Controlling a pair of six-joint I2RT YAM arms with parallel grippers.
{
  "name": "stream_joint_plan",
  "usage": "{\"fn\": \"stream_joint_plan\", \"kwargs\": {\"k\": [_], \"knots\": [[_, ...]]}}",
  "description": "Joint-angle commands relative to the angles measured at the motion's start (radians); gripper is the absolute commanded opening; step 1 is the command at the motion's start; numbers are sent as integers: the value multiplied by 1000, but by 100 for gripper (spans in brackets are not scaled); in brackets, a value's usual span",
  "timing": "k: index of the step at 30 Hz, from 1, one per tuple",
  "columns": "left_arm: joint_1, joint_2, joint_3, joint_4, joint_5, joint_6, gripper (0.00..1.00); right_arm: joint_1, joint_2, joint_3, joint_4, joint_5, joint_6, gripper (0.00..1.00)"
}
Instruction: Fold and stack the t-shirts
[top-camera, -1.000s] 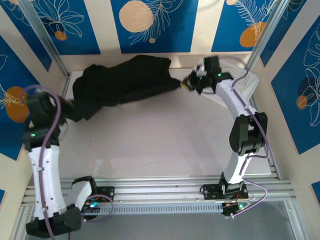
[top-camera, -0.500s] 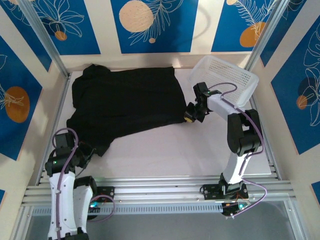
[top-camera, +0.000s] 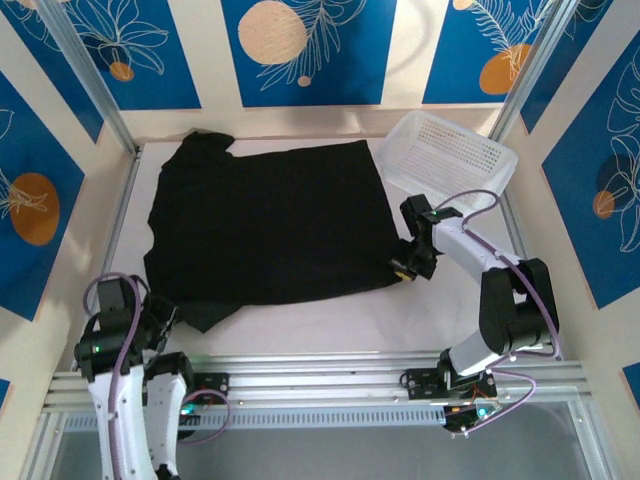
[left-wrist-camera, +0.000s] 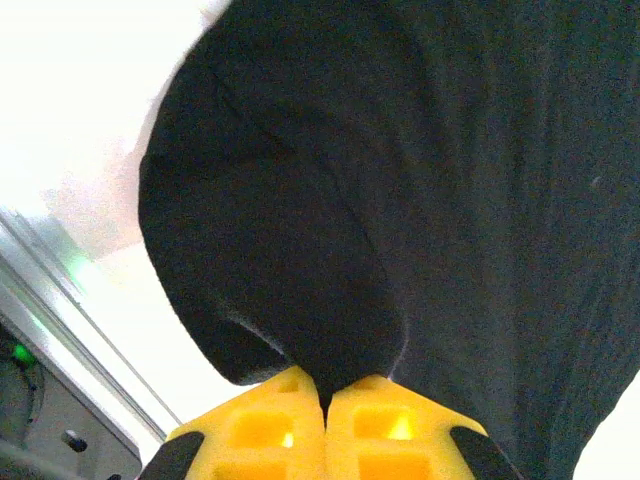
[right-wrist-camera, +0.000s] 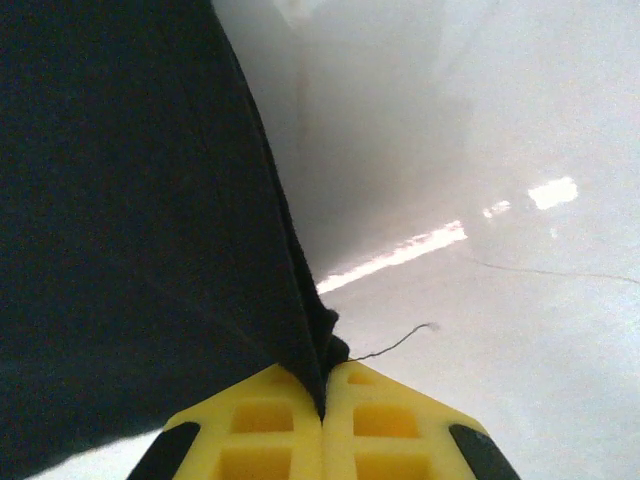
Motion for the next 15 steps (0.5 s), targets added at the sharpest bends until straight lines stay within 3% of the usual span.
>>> {"fn": "stream_joint_plan", "kwargs": {"k": [1, 6, 15], "knots": [[-6, -29, 12, -87, -35, -80, 0, -1, 39, 4, -2, -3, -10, 0], [-7, -4, -35, -51, -6, -46, 0, 24, 76, 54, -36, 20, 2, 0], [-6, 19, -53, -124, 1, 29, 0, 38, -42, -13, -142, 15, 58, 0]]}}
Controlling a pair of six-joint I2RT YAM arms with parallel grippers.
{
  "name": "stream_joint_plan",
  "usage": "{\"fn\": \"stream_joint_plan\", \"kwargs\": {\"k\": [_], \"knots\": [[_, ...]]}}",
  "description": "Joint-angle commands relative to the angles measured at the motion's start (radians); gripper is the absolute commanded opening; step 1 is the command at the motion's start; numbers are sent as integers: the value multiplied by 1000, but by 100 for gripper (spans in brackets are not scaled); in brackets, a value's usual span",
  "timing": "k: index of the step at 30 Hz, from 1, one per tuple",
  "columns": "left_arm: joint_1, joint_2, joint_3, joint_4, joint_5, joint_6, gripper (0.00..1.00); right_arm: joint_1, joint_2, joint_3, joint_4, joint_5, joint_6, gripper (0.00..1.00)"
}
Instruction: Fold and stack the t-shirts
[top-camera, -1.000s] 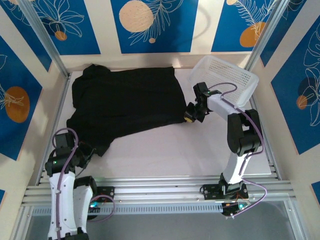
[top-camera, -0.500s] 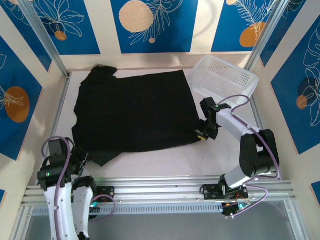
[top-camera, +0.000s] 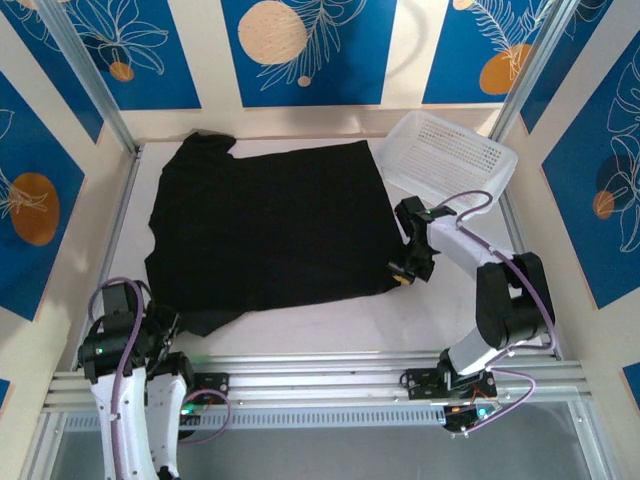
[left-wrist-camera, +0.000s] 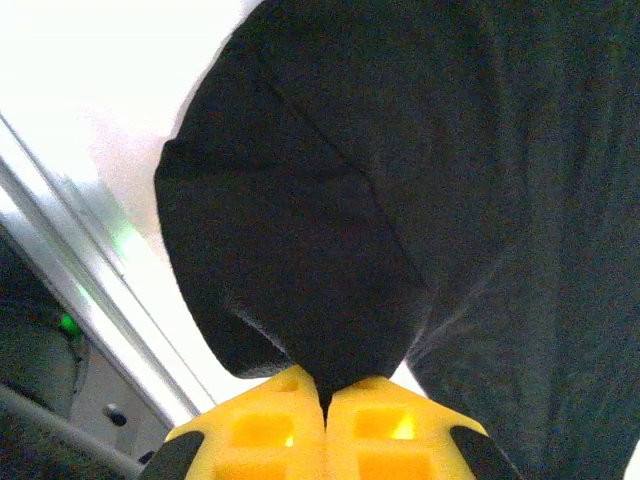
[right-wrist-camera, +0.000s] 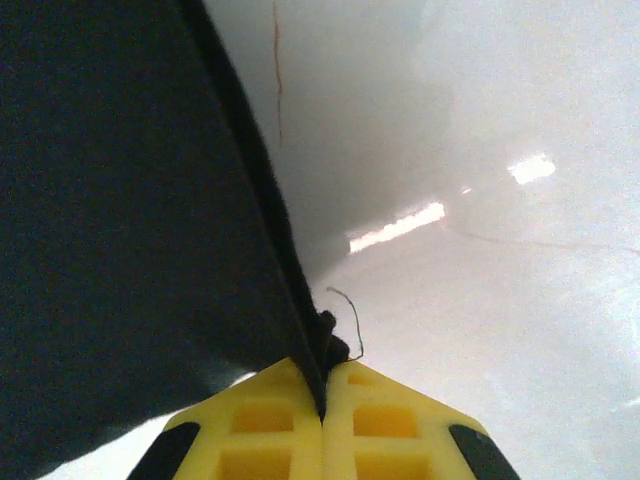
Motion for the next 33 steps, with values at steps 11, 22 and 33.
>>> {"fn": "stream_joint_plan", "kwargs": {"k": [11, 22, 33], "knots": [[-9, 196, 19, -99, -25, 137, 0, 18, -229, -149, -128, -33, 114, 0], [-65, 397, 94, 219, -90, 158, 0, 6, -42, -8, -83, 14, 78, 0], [-108, 621, 328, 296, -296, 202, 0, -11, 32, 138, -126, 34, 91, 0]]}}
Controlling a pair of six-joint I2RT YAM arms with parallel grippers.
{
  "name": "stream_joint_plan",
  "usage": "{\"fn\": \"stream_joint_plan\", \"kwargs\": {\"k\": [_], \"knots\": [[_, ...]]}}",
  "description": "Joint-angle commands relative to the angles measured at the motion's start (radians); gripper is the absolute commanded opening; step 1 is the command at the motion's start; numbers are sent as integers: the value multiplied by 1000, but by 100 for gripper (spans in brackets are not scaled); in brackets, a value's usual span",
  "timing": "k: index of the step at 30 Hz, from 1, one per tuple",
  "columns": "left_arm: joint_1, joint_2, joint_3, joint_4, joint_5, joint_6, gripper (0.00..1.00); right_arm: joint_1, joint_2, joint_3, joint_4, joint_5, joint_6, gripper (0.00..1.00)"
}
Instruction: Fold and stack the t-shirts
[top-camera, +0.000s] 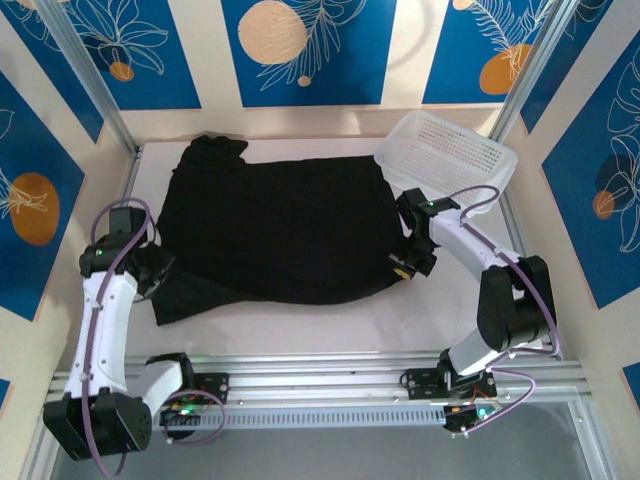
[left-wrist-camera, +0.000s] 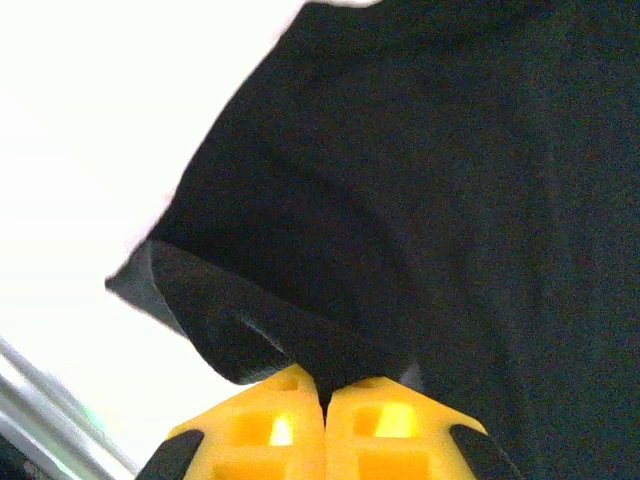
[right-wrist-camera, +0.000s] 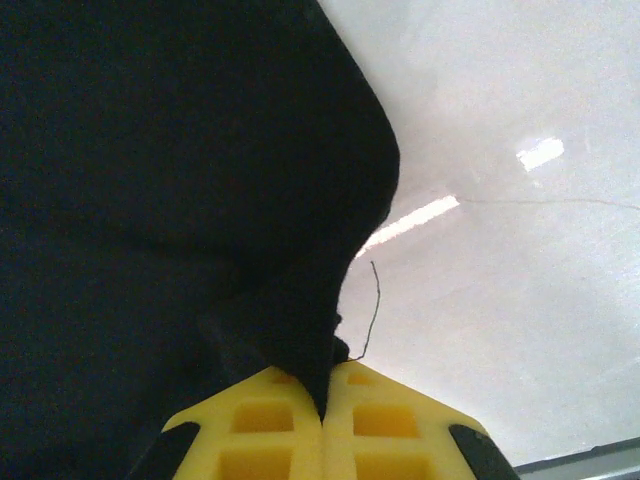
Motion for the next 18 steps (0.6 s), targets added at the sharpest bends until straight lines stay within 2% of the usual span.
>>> {"fn": "stream_joint_plan", "kwargs": {"k": [1, 11, 18], "knots": [[-20, 63, 73, 42, -102, 57, 0, -8, 25, 50, -40, 31, 12, 0], [-32, 260, 143, 152, -89, 171, 0, -32, 139, 183, -38, 36, -13, 0], [-33, 332, 145, 267, -38, 248, 0, -40, 223, 266, -35, 44, -18, 0]]}}
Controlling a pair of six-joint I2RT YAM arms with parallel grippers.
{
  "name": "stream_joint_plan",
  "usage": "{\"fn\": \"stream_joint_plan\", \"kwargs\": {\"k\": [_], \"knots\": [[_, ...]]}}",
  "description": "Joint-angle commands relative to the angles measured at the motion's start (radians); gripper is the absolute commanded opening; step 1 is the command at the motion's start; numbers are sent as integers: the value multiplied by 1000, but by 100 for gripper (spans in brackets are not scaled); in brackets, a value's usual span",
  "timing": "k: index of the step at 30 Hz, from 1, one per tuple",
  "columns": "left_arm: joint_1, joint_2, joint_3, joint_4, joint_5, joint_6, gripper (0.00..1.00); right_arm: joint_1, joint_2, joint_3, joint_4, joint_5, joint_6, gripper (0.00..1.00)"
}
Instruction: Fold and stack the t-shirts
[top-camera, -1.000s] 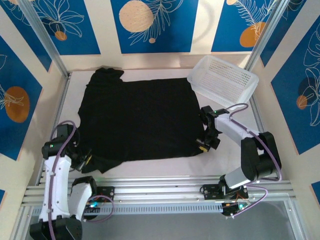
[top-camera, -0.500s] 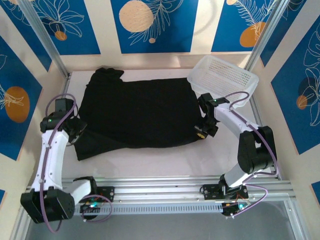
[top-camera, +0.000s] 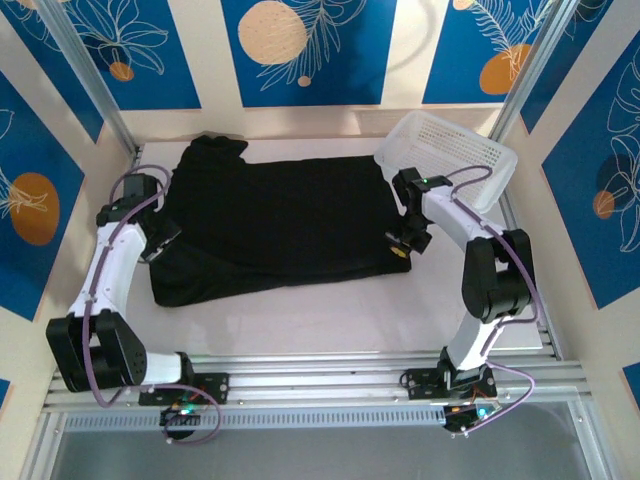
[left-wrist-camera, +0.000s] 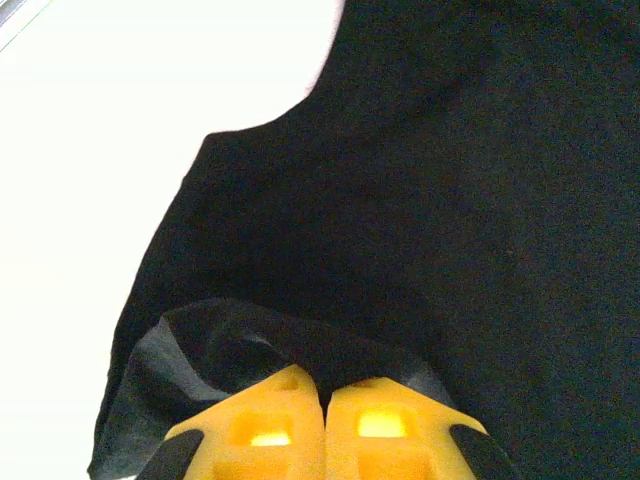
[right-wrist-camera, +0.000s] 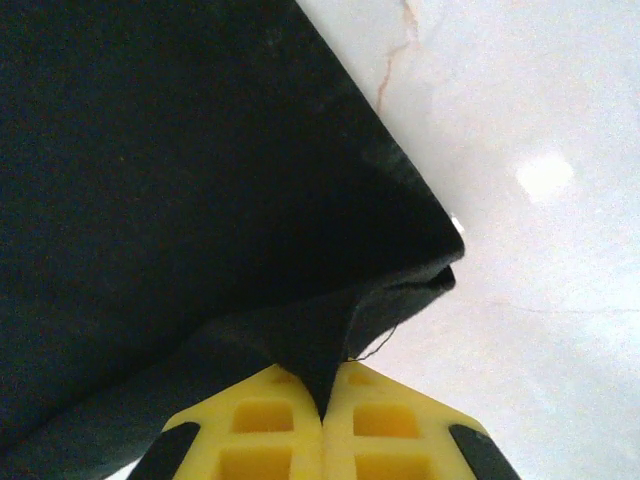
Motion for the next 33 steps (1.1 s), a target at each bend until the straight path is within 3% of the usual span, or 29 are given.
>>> {"fn": "stream_joint_plan", "kwargs": {"k": [1, 19, 30, 31, 32, 33], "knots": [[-10, 23, 24, 87, 17, 69, 0, -5, 38, 51, -24, 21, -7, 0], [-13, 233, 169, 159, -43, 222, 0, -12, 197, 217, -33, 35, -11, 0], [-12, 332, 197, 189, -49, 242, 0, -19, 306, 344, -62, 76, -40, 0], [-13, 340, 208, 188, -40, 249, 1, -19, 311, 353, -65, 79, -40, 0], [-12, 344, 219, 183, -35, 253, 9, -19, 311, 356, -66, 82, -38, 4], [-12, 344, 231, 171, -30, 255, 28, -19, 304, 353, -60, 84, -38, 15]]}}
